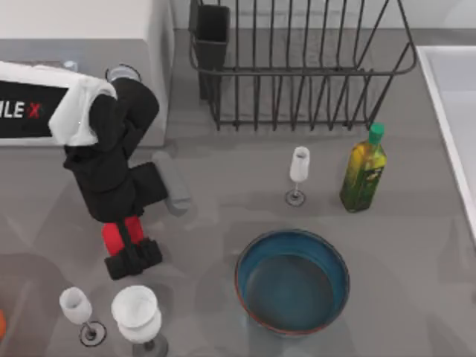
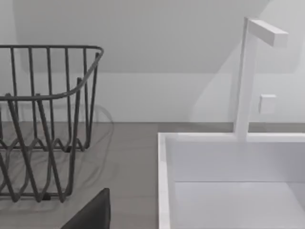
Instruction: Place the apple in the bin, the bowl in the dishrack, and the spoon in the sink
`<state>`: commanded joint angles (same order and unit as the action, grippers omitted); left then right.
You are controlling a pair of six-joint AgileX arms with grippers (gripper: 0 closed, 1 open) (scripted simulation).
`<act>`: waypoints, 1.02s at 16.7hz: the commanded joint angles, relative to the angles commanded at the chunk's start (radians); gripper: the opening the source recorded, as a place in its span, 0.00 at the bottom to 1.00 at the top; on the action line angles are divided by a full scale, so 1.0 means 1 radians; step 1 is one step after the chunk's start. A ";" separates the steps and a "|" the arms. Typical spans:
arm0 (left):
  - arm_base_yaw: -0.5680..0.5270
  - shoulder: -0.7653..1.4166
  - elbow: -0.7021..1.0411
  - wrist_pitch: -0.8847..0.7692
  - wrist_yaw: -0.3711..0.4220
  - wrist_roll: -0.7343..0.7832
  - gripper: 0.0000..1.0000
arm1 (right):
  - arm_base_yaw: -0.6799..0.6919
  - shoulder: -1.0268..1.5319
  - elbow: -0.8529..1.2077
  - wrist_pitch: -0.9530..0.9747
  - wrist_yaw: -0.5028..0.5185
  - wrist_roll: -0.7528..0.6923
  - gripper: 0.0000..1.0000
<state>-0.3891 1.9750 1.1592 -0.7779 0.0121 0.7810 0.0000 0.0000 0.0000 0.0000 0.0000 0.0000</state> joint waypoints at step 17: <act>0.000 0.000 0.000 0.000 0.000 0.000 0.00 | 0.000 0.000 0.000 0.000 0.000 0.000 1.00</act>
<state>-0.3891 1.9750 1.1592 -0.7779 0.0121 0.7810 0.0000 0.0000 0.0000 0.0000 0.0000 0.0000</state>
